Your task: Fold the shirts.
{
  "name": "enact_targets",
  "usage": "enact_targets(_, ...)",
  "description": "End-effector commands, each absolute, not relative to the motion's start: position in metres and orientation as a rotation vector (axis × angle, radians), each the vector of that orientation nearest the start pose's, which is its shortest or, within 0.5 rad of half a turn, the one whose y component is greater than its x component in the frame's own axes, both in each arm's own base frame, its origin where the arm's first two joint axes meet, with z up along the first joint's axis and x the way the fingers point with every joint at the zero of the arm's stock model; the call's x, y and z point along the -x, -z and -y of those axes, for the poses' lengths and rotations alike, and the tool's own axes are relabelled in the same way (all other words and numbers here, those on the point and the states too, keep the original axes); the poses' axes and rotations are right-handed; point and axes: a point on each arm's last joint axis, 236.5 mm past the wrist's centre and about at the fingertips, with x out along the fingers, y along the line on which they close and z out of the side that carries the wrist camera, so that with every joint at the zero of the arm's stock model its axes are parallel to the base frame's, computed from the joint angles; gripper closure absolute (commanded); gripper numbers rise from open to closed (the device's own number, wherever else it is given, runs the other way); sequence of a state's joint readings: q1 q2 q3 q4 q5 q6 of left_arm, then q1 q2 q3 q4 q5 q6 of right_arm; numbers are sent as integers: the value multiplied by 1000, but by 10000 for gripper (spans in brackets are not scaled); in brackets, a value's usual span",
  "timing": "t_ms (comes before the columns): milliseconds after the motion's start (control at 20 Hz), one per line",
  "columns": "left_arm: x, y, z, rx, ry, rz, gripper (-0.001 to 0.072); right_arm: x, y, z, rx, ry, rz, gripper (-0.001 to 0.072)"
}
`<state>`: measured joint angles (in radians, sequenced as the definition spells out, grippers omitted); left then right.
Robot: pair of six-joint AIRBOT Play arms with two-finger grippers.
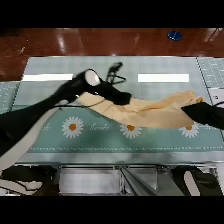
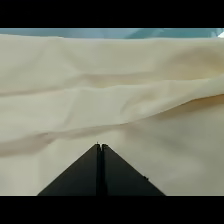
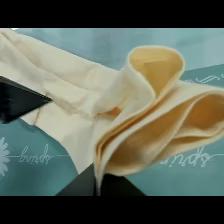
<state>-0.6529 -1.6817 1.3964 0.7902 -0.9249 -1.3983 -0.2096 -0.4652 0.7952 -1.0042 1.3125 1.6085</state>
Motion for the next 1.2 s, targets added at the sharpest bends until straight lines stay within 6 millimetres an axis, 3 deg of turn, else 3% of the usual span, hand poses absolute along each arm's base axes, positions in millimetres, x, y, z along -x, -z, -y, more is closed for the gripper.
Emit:
enact_targets(0, -245, 38, 489, 272, 1068, -1432, 688, -211, -152, -93, -567, -276, -861, 693)
enact_targets(150, -186, 55, 516, 184, 1157, -1507, 688, -213, -155, -95, -564, -293, -846, 693)
enact_targets(250, -170, 56, 521, 158, 1183, -1524, 688, -213, -155, -95, -563, -294, -844, 693)
enact_targets(350, -190, 49, 515, 185, 1167, -1507, 688, -213, -156, -96, -564, -298, -841, 693)
enact_targets(450, -238, 34, 493, 251, 1117, -1478, 688, -214, -159, -99, -577, -313, -835, 693)
enact_targets(550, -299, 11, 445, 323, 1045, -1433, 688, -217, -162, -109, -599, -363, -844, 693)
enact_targets(650, -356, -21, 375, 354, 951, -1363, 688, -229, -168, -124, -643, -455, -846, 693)
enact_targets(750, -396, -60, 288, 329, 822, -1266, 688, -250, -172, -143, -682, -545, -842, 693)
enact_targets(850, -416, -106, 203, 298, 669, -1140, 688, -275, -173, -173, -684, -642, -853, 693)
enact_targets(900, -417, -130, 162, 293, 589, -1064, 688, -289, -170, -189, -670, -672, -867, 693)
enact_targets(1000, -396, -169, 102, 274, 472, -933, 688, -320, -160, -226, -644, -720, -908, 692)
enact_targets(1150, -346, -196, 56, 282, 348, -800, 688, -369, -128, -283, -597, -768, -973, 692)
